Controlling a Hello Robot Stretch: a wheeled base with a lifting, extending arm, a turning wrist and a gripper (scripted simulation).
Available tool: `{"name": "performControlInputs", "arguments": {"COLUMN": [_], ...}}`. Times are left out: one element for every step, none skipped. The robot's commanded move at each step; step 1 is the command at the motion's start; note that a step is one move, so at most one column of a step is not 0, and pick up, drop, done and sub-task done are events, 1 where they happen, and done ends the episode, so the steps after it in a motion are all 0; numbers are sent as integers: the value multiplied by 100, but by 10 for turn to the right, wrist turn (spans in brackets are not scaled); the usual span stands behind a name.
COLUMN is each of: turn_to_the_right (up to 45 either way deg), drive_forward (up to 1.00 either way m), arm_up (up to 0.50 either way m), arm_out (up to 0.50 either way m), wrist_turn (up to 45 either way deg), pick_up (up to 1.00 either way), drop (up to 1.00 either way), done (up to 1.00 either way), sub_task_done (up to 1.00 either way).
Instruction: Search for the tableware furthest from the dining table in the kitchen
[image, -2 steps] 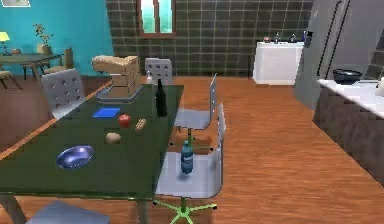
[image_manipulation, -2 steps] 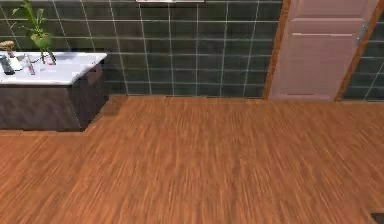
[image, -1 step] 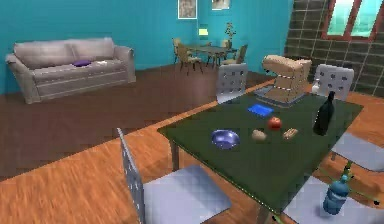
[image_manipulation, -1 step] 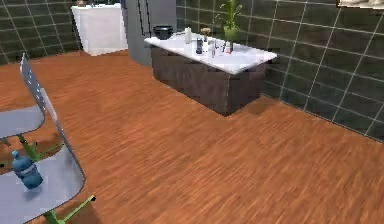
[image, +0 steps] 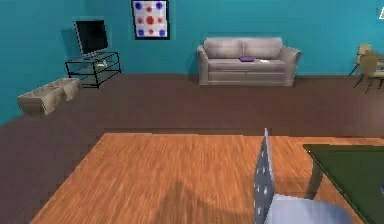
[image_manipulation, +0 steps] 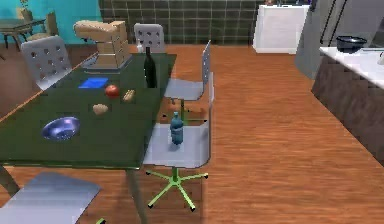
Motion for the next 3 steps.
{"name": "performControlInputs", "arguments": {"turn_to_the_right": [-360,0,330], "drive_forward": [0,45,0], "arm_up": [0,0,0], "arm_out": [0,0,0], "wrist_turn": [0,0,0], "pick_up": [0,0,0], "drop": [0,0,0], "done": [0,0,0], "sub_task_done": [0,0,0]}}
